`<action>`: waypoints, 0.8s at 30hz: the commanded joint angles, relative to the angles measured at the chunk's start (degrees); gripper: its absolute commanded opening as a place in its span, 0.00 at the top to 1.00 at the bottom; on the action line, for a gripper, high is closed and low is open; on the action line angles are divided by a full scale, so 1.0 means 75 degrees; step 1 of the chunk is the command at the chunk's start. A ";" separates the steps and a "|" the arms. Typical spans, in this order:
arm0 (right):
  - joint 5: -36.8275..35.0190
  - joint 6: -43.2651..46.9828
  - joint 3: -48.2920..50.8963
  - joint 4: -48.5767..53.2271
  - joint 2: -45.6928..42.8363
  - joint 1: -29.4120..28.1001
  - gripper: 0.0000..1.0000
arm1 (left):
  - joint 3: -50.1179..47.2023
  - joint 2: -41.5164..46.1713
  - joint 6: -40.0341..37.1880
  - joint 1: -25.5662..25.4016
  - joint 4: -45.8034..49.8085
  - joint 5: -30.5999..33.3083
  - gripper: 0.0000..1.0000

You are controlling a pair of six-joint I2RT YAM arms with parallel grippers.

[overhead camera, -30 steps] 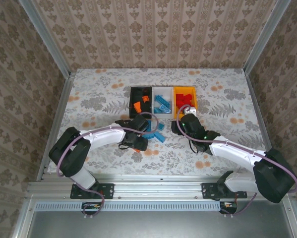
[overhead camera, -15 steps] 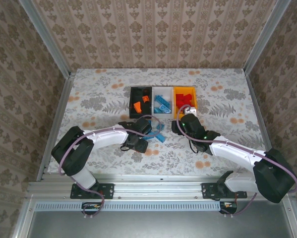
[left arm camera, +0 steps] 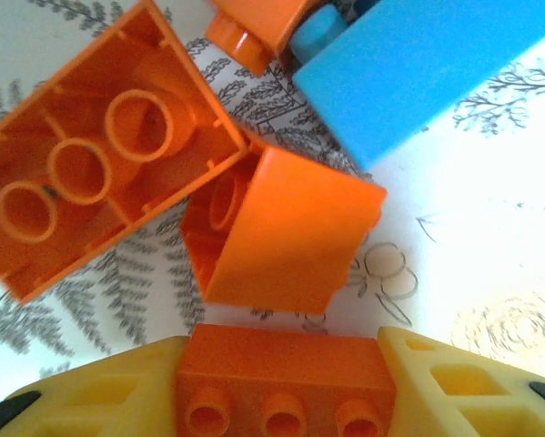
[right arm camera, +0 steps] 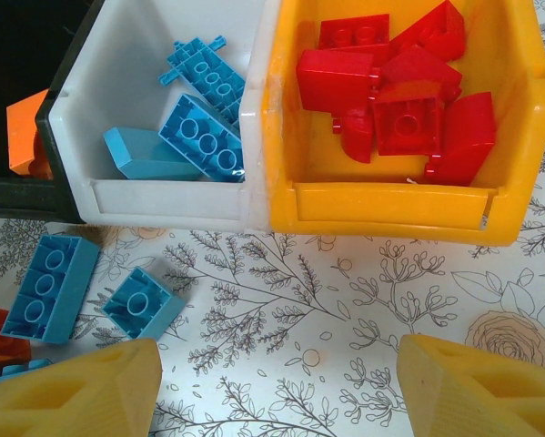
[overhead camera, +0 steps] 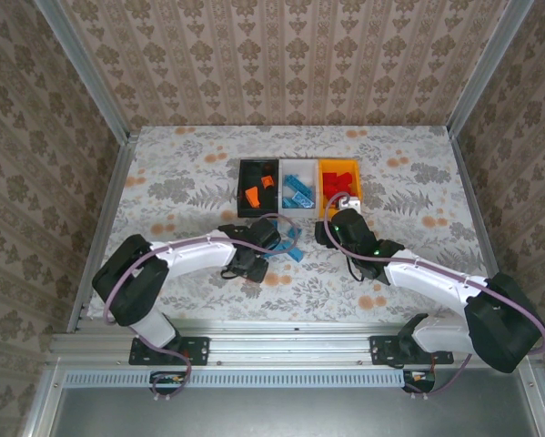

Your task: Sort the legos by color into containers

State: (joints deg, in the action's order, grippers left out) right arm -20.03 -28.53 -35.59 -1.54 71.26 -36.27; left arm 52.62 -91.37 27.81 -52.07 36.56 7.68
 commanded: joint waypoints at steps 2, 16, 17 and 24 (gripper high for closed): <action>-0.0146 -0.0004 -0.0060 -0.0134 0.0057 -0.0027 0.30 | 0.0702 0.1003 0.0289 -0.0243 0.0977 0.0335 0.48; -0.0493 0.0115 -0.0042 -0.0205 0.0187 -0.0026 0.30 | 0.4072 -0.0468 -0.0703 0.1540 0.0989 -0.0298 0.49; -0.0463 0.0112 -0.0056 -0.0212 0.0189 -0.0027 0.30 | 0.4341 -0.0713 -0.0706 0.1702 0.1003 -0.0495 0.47; -0.0214 0.0030 -0.0115 -0.0242 0.0269 -0.0023 0.30 | 0.6157 -0.2205 -0.0756 0.2714 0.1310 -0.1627 0.47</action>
State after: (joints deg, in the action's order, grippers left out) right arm -21.26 -28.32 -35.59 -2.68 73.14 -36.27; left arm 94.26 -105.86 23.51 -34.17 44.36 0.19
